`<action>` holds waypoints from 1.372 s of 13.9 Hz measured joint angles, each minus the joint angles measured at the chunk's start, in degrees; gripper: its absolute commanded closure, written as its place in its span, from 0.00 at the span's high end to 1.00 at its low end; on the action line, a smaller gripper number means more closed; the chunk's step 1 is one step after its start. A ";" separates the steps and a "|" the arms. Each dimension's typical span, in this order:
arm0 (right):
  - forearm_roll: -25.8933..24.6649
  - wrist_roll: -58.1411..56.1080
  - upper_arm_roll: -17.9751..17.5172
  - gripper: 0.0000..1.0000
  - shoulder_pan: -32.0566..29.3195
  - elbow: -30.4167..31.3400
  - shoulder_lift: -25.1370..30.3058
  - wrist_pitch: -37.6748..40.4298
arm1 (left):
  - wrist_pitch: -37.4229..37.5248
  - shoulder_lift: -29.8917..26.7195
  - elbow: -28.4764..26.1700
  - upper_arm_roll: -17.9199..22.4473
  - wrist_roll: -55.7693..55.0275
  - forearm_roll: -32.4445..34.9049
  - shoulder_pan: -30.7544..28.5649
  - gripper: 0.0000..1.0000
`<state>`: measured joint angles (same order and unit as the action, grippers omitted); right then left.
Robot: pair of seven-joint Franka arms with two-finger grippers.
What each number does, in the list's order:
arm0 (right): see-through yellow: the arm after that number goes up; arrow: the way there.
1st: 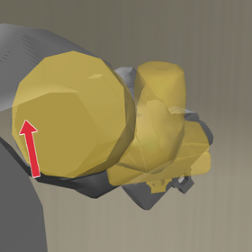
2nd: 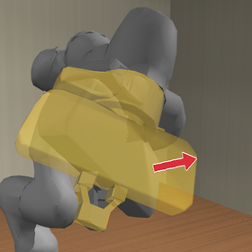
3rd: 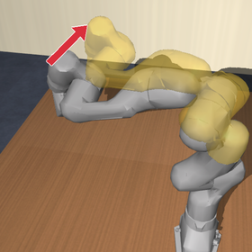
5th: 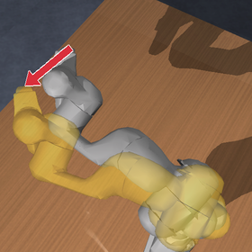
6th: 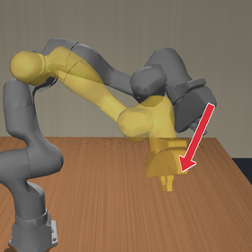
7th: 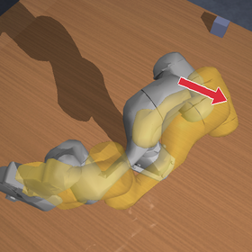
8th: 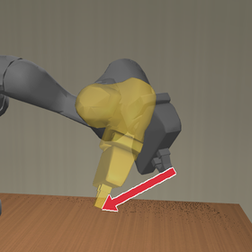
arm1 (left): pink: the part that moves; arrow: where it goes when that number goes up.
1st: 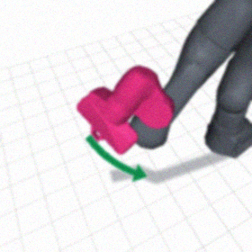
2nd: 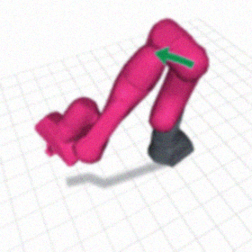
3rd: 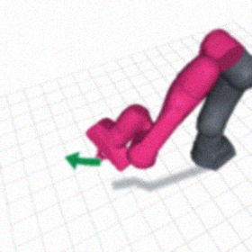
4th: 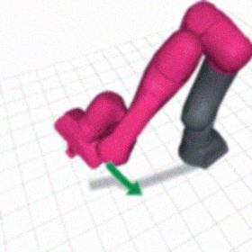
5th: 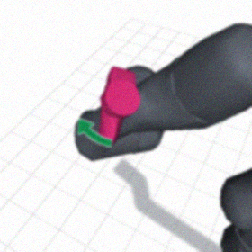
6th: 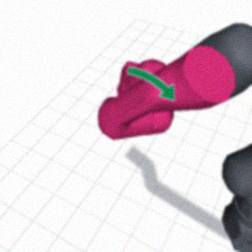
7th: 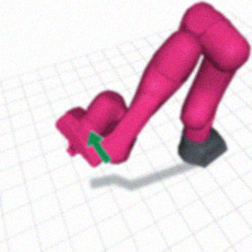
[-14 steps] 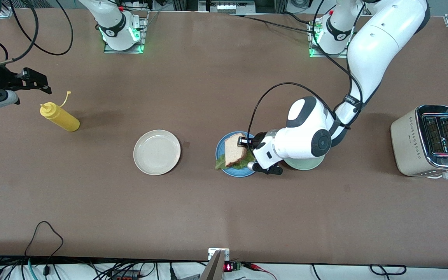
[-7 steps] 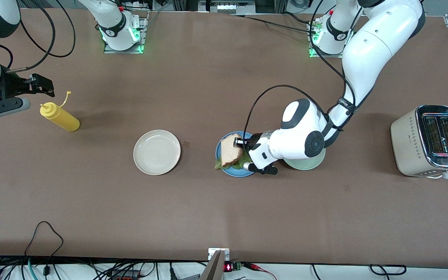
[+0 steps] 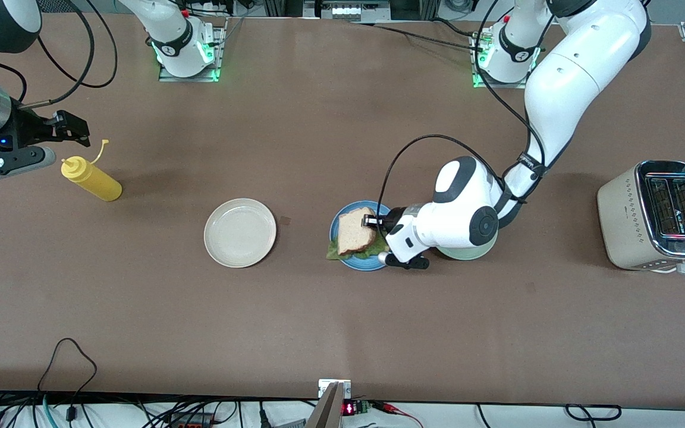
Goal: Make sandwich in blue plate with both arms
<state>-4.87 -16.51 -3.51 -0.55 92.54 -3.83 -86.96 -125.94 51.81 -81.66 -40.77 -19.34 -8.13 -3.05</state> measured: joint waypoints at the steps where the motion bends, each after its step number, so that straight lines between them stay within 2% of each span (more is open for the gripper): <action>1: 0.00 0.01 0.01 1.00 0.00 -0.01 0.01 0.36 | 0.00 0.06 -0.40 0.03 0.02 0.00 -0.64 0.22; 5: 0.00 0.01 0.01 1.00 0.01 -0.02 0.02 1.47 | 0.00 0.45 -1.55 0.41 0.05 0.00 -1.95 0.24; 7: 0.00 0.01 0.01 1.00 0.14 -0.03 0.03 1.47 | 0.00 0.59 -2.13 1.18 0.05 0.00 -2.00 0.33; 10: 0.00 0.02 0.00 1.00 0.32 -0.05 0.04 1.51 | 0.00 0.63 -2.87 2.76 0.05 0.00 -2.12 0.68; 11: -0.01 0.03 0.03 1.00 0.31 -0.05 0.07 1.59 | 0.00 0.63 -3.10 3.10 0.05 0.00 -2.22 0.92; 12: -0.04 0.06 0.13 1.00 0.29 -0.05 0.12 1.62 | 0.00 0.63 -3.37 3.34 0.05 0.00 -2.36 1.00; 16: -0.06 0.08 2.44 1.00 0.51 -0.05 0.43 1.61 | 0.54 -0.07 -4.50 3.41 0.02 0.00 -3.62 1.00; 19: -0.06 0.08 3.32 1.00 1.13 -0.05 0.44 1.60 | 5.68 -5.13 -4.57 3.27 0.05 0.02 -5.88 1.00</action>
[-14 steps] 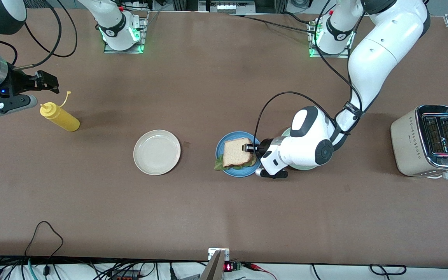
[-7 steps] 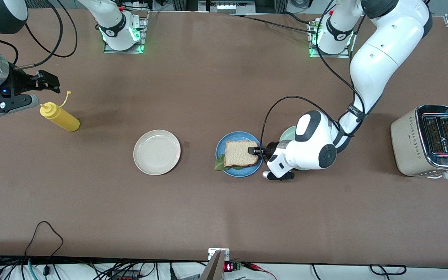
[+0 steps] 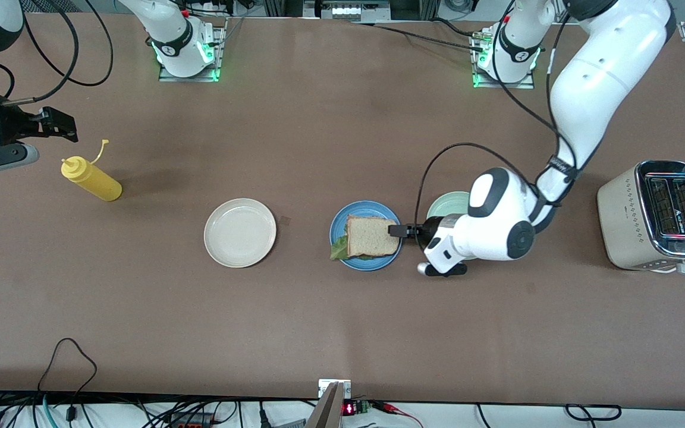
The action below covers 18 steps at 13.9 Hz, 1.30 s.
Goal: Make sandwich in blue plate with both arms
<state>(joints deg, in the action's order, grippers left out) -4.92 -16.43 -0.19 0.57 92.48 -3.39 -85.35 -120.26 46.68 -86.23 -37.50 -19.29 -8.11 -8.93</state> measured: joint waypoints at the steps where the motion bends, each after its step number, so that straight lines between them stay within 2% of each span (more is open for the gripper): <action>1: 0.00 0.00 0.03 1.00 0.27 0.00 0.00 -0.02 | 2.35 -2.87 0.00 0.05 0.00 0.03 -0.84 1.00; 3: 0.00 0.02 0.09 1.00 0.65 0.00 0.00 -0.02 | 6.73 -8.64 -0.05 0.45 -0.02 2.63 -2.47 1.00; 5: 0.00 0.03 1.30 1.00 1.65 -0.01 0.00 -0.02 | 9.93 -13.30 -0.09 0.67 -0.02 8.75 -3.94 1.00; 9: 0.00 0.03 3.95 1.00 2.84 -0.01 0.00 -0.16 | 16.04 -19.84 -0.09 1.02 -0.02 16.41 -5.54 1.00; 12: 0.00 0.03 3.99 1.00 3.00 -0.01 0.00 -0.25 | 20.97 -22.08 2.65 1.28 -0.02 17.19 -6.31 1.00; 16: 0.01 0.05 4.17 1.00 3.15 -0.01 0.00 -0.84 | 22.50 -22.66 6.80 1.81 0.26 17.23 -7.07 1.00; 18: 0.09 0.05 4.42 1.00 3.14 0.00 0.00 -1.01 | 22.59 -23.30 7.42 5.56 3.84 17.17 -6.75 1.00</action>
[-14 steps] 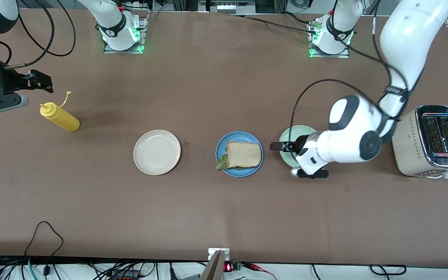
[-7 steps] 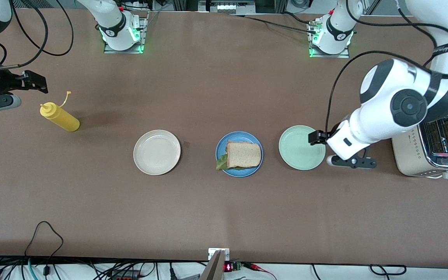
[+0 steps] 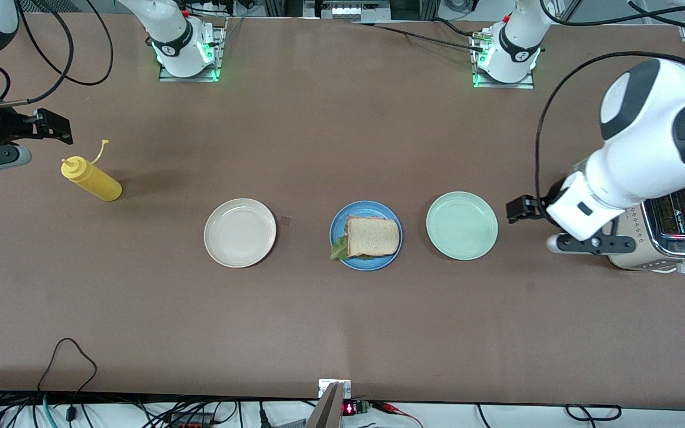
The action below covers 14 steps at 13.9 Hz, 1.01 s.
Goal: Make sandwich in blue plate with both arms
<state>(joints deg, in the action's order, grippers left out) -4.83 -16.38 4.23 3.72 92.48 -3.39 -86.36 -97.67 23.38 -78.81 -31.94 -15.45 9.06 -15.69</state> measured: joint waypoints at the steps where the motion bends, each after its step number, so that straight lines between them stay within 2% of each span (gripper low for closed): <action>1: 0.06 0.00 0.06 1.00 0.00 0.00 0.00 -0.03 | 0.04 -0.86 0.10 3.66 3.69 -0.64 0.84 1.00; 4: 0.09 0.00 0.09 1.00 0.00 0.00 -0.06 -0.95 | 3.34 -5.22 0.39 21.20 11.40 -6.92 8.99 1.00; 5: 0.09 0.01 0.14 1.00 -0.01 0.01 -0.12 -1.27 | 4.41 -6.72 0.34 26.45 12.11 -8.20 12.20 1.00; 6: 0.09 0.03 0.25 1.00 -0.04 0.02 -0.22 -1.67 | 5.16 -8.18 -0.03 29.92 12.41 -8.77 14.44 1.00; 8: 0.09 0.04 0.48 1.00 -0.28 0.03 -0.58 -2.57 | 5.78 -11.35 -2.73 31.99 12.42 -9.00 15.80 1.00; 14: 0.09 0.05 0.49 1.00 -0.41 0.04 -1.33 -4.50 | 1.88 -19.25 -14.87 31.69 12.42 -9.01 16.62 1.00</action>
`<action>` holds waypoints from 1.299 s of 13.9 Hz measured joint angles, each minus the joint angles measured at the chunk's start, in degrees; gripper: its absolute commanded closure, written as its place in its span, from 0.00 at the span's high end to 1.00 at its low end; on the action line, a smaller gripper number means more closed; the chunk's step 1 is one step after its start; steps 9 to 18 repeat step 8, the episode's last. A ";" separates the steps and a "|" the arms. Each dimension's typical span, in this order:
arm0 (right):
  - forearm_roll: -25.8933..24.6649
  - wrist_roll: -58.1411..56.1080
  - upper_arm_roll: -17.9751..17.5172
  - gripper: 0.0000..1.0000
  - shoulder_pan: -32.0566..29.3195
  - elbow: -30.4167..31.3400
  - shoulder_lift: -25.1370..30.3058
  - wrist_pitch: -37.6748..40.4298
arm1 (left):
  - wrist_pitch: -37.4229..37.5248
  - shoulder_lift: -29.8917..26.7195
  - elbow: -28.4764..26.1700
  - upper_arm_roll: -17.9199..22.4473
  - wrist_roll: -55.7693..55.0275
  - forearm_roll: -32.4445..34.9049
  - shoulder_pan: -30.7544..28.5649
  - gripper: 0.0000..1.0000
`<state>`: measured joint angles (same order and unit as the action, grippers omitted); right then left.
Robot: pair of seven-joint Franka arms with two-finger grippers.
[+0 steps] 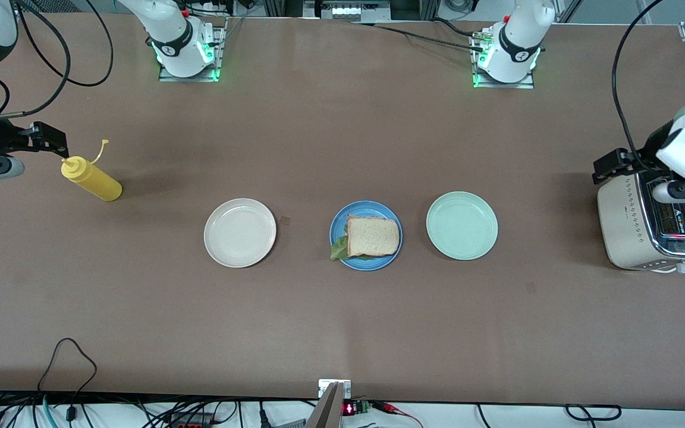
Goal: Make sandwich in blue plate with both arms
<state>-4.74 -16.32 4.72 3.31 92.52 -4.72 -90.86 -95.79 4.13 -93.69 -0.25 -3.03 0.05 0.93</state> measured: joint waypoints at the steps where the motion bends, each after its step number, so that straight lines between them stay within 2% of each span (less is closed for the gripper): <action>1: 0.00 0.00 0.00 1.00 0.00 0.00 0.00 -0.06 | -0.04 -0.84 -1.18 -0.10 0.00 0.00 0.07 1.00; 6: 0.00 0.00 -0.01 1.00 0.01 0.01 0.00 -0.11 | -0.08 -2.39 -3.28 -0.09 -0.13 0.00 0.07 1.00; 18: 0.00 0.00 -0.01 1.00 0.00 0.03 0.00 -0.11 | -0.08 -2.40 -3.52 -0.07 -0.13 0.00 0.06 1.00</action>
